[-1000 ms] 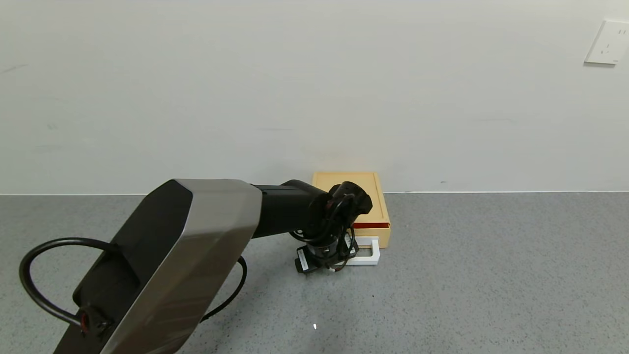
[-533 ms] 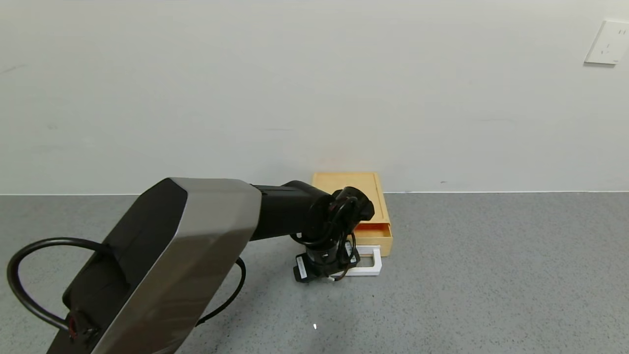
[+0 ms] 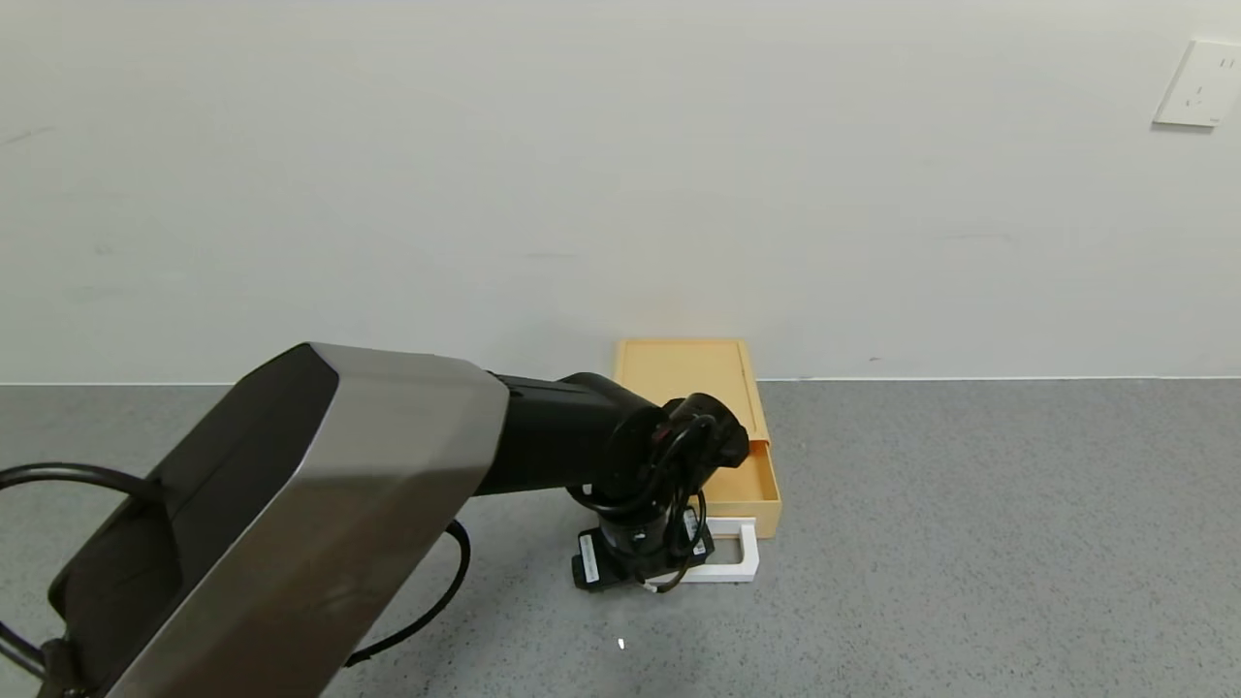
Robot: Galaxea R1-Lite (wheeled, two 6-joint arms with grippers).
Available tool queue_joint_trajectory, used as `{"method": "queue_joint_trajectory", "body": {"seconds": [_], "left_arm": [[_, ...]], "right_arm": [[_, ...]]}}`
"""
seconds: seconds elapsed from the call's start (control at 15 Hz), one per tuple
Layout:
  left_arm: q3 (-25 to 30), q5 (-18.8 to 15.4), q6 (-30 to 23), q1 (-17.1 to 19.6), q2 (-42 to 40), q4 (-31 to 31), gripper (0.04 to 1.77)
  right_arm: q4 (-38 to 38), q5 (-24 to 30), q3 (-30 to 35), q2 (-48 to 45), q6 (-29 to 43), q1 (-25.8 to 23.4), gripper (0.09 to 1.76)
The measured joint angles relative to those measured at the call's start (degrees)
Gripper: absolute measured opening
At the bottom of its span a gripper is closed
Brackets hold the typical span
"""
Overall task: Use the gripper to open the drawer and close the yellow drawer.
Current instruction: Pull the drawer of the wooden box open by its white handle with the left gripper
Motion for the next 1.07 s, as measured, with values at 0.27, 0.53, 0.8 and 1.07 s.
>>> {"method": "queue_joint_trajectory", "body": {"seconds": [0.27,0.53,0.8,1.07], "left_arm": [[3.72,0.13,-0.1,-1.15,-2.05,-0.78,1.72],[7.17,0.0,-0.1,-1.84,-4.05,-2.9,1.72],[8.33,0.11,-0.15,-2.19,-5.01,-3.19,1.72],[9.42,0.2,-0.28,-2.54,-5.57,-3.4,1.72]], "right_arm": [[0.0,-0.02,0.0,0.0,0.0,0.0,1.71],[-0.02,0.0,0.0,0.0,0.0,0.0,1.71],[0.0,0.0,0.0,0.0,0.0,0.0,1.71],[-0.02,-0.02,0.0,0.0,0.0,0.0,1.71]]}}
